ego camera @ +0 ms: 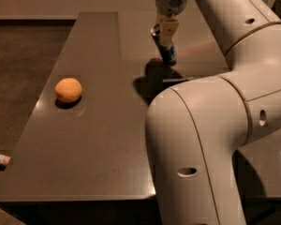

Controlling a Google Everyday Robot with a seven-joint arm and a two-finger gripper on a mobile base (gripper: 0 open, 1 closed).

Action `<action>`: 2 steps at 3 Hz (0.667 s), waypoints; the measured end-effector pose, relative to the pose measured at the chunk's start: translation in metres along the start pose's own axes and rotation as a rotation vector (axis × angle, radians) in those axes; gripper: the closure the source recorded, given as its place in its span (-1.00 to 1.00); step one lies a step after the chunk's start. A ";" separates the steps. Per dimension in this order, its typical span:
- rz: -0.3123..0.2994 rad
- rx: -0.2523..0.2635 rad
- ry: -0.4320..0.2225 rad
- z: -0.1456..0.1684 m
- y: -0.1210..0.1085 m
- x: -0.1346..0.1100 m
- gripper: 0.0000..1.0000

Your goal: Knock redbull can over

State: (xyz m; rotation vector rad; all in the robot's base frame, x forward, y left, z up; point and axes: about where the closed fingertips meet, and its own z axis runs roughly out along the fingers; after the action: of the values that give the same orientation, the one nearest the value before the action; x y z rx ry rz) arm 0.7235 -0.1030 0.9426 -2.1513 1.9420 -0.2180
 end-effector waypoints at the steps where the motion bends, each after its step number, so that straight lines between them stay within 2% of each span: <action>1: -0.070 -0.030 0.034 0.010 0.003 0.002 -1.00; 2: -0.099 -0.061 0.059 0.019 0.007 0.008 -1.00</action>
Offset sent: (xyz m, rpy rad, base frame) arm -0.0724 -0.0431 -0.0209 -0.2104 0.3818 0.1011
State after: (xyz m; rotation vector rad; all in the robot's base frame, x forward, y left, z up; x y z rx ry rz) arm 0.7223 -0.1102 0.9218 -2.3076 1.8990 -0.2449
